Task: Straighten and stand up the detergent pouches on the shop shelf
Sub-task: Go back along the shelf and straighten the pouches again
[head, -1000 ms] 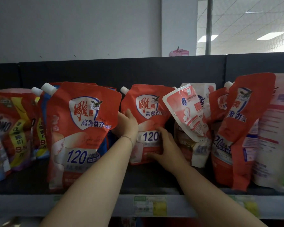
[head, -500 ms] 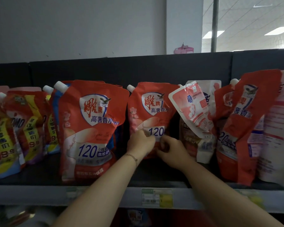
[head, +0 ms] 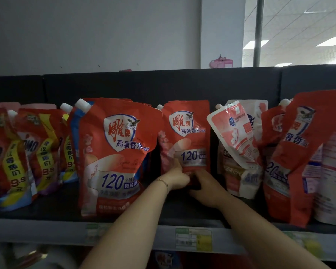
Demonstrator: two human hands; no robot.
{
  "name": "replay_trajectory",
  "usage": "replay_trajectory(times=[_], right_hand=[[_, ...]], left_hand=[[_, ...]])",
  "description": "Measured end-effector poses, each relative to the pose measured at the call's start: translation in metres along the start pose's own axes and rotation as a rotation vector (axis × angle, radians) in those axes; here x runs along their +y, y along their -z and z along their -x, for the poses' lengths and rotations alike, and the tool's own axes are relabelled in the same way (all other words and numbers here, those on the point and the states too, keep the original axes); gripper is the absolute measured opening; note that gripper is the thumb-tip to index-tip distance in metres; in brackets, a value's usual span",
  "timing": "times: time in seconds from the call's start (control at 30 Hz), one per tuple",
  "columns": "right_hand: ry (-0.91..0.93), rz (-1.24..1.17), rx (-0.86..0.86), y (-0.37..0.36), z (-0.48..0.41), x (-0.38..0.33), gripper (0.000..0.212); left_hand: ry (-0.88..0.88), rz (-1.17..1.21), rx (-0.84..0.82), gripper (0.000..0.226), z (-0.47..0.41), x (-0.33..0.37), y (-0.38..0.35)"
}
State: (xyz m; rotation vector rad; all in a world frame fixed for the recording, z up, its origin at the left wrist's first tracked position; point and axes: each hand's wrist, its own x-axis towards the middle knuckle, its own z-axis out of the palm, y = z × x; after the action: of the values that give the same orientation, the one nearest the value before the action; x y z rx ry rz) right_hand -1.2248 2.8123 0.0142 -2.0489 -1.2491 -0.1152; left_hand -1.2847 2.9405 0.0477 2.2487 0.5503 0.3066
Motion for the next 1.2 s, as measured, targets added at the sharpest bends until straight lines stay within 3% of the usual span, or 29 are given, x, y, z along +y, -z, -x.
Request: replay_trajectory(times=[0.23,0.37,0.47,0.7,0.97,1.07,1.2], right_hand=[[0.017,0.008,0.063,0.003,-0.001,-0.012,0.038],[-0.014,0.101,0.004,0.009,0.002,-0.024,0.033],[-0.011,0.099,0.064,0.018,0.008,-0.036,0.022],[-0.043,-0.014,0.072,0.019,0.021,-0.065,0.014],[0.014,-0.081,0.018,-0.005,0.021,-0.110,0.015],[-0.016,-0.233,-0.090,-0.015,0.019,-0.126,0.033],[-0.046,-0.533,-0.206,-0.026,0.015,-0.144,0.044]], left_hand=[[-0.174,-0.058,0.110,0.085,0.019,-0.002,-0.003],[-0.211,-0.237,0.021,0.025,0.043,0.004,0.009],[-0.279,-0.285,0.002,0.006,0.066,0.011,0.021],[-0.411,-0.384,-0.068,0.019,0.120,0.005,0.043],[-0.792,-0.608,0.432,0.011,0.174,-0.033,0.090],[-0.777,-0.673,0.547,0.009,0.186,-0.051,0.113],[-0.576,-0.688,0.684,0.008,0.196,-0.081,0.134]])
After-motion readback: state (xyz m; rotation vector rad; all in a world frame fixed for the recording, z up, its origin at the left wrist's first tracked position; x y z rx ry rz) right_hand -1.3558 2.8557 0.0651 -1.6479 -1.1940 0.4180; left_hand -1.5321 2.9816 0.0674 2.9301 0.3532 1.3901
